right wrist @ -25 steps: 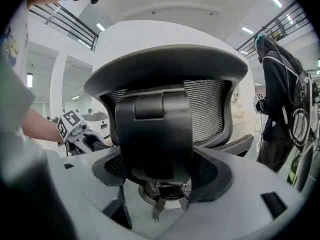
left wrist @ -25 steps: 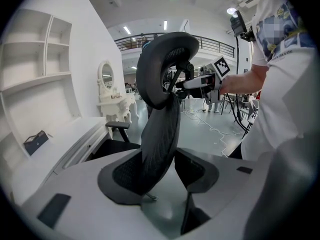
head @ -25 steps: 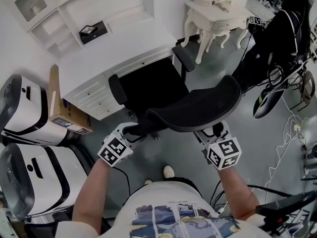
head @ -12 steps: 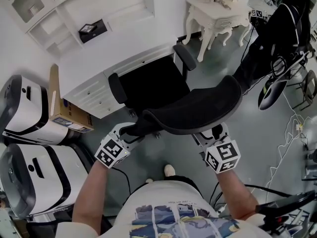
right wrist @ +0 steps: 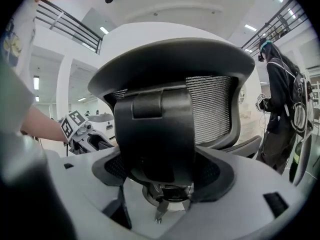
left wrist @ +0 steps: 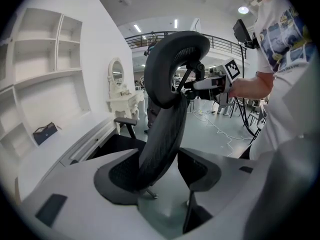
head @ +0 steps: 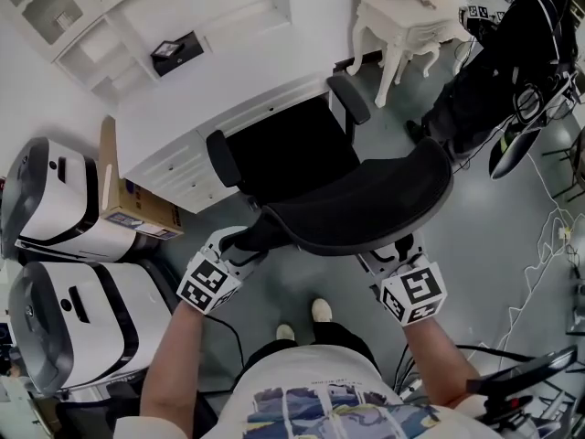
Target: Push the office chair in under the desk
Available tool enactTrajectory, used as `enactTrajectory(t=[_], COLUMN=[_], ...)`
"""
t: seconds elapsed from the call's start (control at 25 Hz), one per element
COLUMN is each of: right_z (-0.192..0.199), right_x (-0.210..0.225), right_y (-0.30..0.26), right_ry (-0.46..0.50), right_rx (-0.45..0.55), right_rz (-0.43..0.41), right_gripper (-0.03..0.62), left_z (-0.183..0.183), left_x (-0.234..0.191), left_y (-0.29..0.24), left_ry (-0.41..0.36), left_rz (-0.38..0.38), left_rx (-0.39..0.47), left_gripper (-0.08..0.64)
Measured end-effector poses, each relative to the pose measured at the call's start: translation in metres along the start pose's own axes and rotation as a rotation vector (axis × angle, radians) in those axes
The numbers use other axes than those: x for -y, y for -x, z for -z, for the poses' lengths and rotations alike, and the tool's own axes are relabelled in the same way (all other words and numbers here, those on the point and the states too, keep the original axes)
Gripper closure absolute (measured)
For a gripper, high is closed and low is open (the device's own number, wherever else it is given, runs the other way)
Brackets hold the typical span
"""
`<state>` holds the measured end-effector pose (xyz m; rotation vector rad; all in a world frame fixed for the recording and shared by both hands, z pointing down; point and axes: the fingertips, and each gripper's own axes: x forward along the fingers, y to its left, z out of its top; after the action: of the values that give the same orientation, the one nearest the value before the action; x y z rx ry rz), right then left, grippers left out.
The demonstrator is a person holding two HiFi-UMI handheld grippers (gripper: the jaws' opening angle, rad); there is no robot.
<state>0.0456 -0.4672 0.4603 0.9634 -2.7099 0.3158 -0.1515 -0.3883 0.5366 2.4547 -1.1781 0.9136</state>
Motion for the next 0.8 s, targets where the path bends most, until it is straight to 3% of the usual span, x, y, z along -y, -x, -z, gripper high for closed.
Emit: enactTrajectory(t=[0.2, 0.36, 0.6, 0.8], right_z=[0.0, 0.001, 0.001, 0.023], right_x=[-0.001, 0.001, 0.004, -0.007], right_y=[-0.002, -0.002, 0.018, 0.046], right_ry=[0.026, 0.042, 0.065, 0.047], right_rx=[0.001, -0.014, 0.0, -0.029], right_rz=[-0.039, -0.039, 0.019, 0.088], right_gripper=[0.245, 0.245, 0.245, 0.245], left_z=[-0.001, -0.009, -0.023, -0.02], left_x=[-0.001, -0.001, 0.011, 0.033], left_y=[0.002, 0.014, 0.052, 0.092], left_ry=[0.007, 0.013, 0.046, 0.085], left_rz=[-0.051, -0.081, -0.1, -0.098], left_rx=[-0.014, 0.021, 0.133, 0.211], left_gripper=[0.302, 0.304, 0.304, 0.335])
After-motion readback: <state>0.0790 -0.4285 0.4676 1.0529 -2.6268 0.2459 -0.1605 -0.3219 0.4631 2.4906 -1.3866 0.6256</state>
